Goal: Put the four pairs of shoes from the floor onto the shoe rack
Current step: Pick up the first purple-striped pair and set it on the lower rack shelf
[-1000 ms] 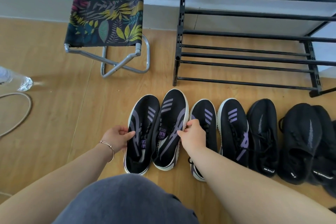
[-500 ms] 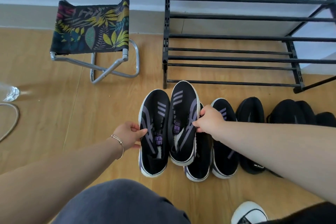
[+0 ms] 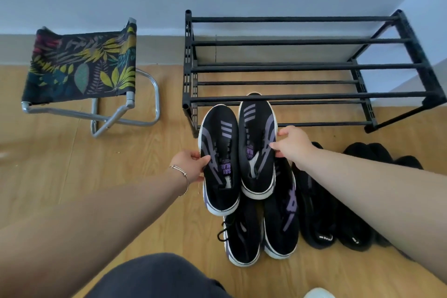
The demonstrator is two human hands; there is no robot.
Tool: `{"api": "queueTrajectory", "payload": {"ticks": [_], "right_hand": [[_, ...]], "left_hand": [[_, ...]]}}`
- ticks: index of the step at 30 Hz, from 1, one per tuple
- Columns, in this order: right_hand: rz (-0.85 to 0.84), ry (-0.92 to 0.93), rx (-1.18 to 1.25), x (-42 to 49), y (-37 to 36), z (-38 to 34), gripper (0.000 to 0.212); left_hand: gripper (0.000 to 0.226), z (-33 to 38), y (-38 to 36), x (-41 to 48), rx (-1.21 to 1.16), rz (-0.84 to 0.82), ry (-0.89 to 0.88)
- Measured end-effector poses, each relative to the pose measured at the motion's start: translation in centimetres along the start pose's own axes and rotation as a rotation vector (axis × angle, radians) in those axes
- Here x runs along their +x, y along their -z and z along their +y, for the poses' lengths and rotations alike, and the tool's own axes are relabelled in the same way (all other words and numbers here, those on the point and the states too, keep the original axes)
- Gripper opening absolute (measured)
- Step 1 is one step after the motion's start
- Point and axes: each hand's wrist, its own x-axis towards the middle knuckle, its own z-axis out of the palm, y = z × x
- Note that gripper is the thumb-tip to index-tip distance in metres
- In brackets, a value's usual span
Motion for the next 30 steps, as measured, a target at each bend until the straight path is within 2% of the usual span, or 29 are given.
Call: {"api": "queueTrajectory", "payload": {"ticks": [7,10,13,17,22,25,30], "right_hand": [[0.024,-0.017,0.118,2.3,0.3,0.3,0.051],[0.039,-0.034,0.171,2.6,-0.3,1.2,0.046],[0.016,-0.038,0.273,2.6,-0.5,1.9,0.041],[-0.060,-0.076,0.348,1.8,0.3,3.1,0.048],[-0.219,-0.196,0.308,-1.5,1.1,5.0,0.048],[-0.362,-0.170,0.250,-3.1,0.7,6.7,0.058],[-0.341,-0.032,0.148,-3.9,-0.8,8.5,0.083]], "left_hand": [[0.024,2.7,-1.4,1.5,0.091,0.080,0.026],[0.027,2.2,-1.3,2.2,0.096,0.069,0.024],[0.037,1.5,-1.2,2.5,0.003,0.038,0.028],[0.044,1.4,-0.8,1.5,-0.100,-0.041,0.044],[0.043,0.5,0.1,-1.3,-0.026,-0.178,0.013],[0.049,-1.2,0.4,-2.2,0.028,-0.220,-0.032],[0.078,-3.7,0.6,-3.2,0.043,-0.265,-0.098]]}}
